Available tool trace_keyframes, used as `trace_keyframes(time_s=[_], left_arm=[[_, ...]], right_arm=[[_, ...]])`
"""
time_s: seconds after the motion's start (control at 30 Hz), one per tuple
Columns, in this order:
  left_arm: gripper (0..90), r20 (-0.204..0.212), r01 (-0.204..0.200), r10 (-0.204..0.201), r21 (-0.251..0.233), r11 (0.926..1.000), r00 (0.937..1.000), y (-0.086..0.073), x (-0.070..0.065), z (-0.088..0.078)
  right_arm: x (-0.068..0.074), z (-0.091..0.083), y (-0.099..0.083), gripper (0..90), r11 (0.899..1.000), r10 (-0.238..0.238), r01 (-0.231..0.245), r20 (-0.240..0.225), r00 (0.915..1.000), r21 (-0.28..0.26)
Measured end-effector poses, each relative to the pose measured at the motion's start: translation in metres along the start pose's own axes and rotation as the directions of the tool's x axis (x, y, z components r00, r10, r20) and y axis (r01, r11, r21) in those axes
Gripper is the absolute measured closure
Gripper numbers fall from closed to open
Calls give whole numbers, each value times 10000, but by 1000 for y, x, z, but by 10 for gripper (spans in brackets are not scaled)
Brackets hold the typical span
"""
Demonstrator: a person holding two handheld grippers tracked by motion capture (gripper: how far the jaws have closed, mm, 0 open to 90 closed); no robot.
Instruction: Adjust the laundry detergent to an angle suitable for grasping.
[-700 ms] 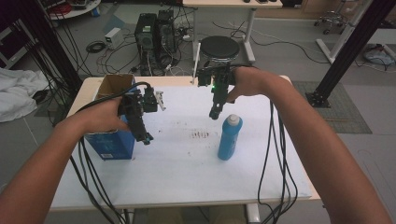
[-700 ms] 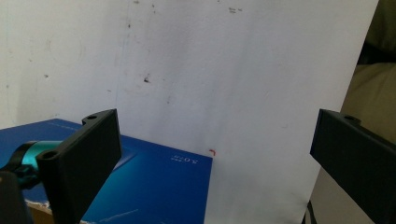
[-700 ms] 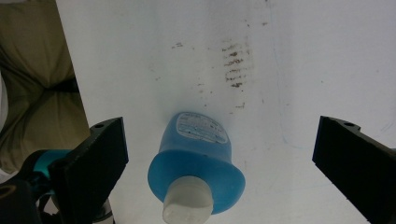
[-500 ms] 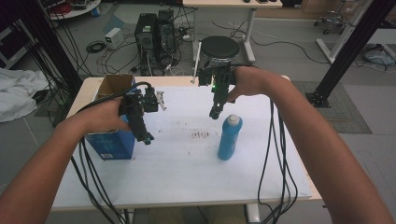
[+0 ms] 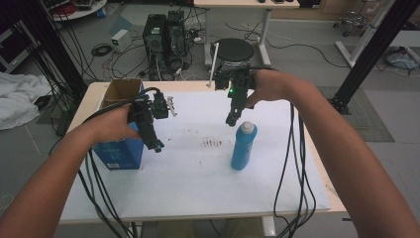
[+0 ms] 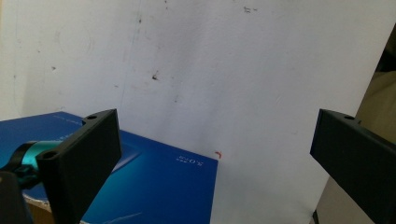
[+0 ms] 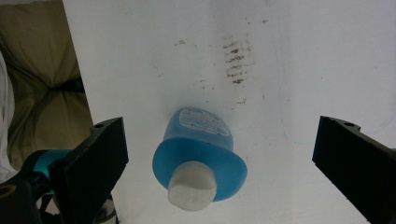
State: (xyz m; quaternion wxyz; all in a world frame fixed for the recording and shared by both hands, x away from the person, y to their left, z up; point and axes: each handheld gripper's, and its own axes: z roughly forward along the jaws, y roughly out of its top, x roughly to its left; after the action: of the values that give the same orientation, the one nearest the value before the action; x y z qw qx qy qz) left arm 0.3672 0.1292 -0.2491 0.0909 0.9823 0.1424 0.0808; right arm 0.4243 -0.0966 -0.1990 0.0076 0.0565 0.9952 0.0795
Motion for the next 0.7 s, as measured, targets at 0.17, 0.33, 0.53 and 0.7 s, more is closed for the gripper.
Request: trace_keyframes(time_s=[0.17, 0.33, 0.53, 0.7], left_arm=[[21, -5, 46, -46, 37, 10000, 10000, 0, 1, 1], [21, -45, -5, 5, 68, 10000, 10000, 1, 0, 4], [21, -145, 0, 1, 71, 10000, 9999, 4, 1, 5], [21, -146, -37, 38, 28, 10000, 9999, 8, 0, 12]], right_arm=[[1, -6, -10, 23, 10000, 42, -41, 29, 10000, -60], [3, -9, -29, 23, 9999, 87, -88, 164, 9998, 90], [2, -14, -58, 23, 9989, 422, -426, 208, 9989, 180], [2, -15, -77, 23, 9970, 755, -757, 186, 9970, 146]])
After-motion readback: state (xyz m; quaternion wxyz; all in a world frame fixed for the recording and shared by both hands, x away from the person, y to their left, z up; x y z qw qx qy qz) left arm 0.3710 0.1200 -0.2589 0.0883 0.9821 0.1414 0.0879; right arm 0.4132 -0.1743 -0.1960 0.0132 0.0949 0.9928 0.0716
